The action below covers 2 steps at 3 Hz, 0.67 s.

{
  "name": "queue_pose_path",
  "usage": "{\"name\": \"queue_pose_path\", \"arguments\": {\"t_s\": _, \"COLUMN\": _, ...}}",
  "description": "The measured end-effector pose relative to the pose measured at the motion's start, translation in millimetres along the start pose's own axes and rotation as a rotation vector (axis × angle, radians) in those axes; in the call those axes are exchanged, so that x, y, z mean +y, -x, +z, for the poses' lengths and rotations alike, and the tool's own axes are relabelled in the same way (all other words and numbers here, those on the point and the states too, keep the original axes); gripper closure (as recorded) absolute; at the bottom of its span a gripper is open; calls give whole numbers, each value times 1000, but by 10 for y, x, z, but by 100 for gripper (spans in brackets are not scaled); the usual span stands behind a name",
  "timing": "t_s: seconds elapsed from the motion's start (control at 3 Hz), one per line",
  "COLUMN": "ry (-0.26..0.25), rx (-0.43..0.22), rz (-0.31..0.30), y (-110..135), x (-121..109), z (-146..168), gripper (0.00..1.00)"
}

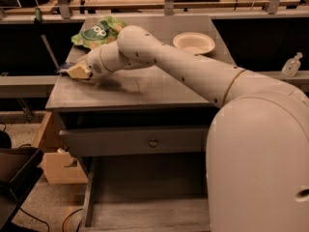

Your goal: Place rxbar blueberry into middle drawer

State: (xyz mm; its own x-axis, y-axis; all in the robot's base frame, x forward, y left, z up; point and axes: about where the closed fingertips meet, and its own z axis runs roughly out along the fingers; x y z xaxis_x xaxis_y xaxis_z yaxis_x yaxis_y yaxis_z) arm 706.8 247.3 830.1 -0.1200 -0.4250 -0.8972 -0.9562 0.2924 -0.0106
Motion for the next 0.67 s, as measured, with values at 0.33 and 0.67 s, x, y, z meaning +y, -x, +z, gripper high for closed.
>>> {"name": "queue_pose_path", "arguments": {"t_s": 0.33, "ry": 0, "rx": 0, "rz": 0, "y": 0, "x": 1, "z": -2, "gripper": 100}}
{"name": "queue_pose_path", "arguments": {"t_s": 0.67, "ry": -45, "rx": 5, "rz": -14, "y": 89, "x": 153, "z": -439, "gripper": 100}}
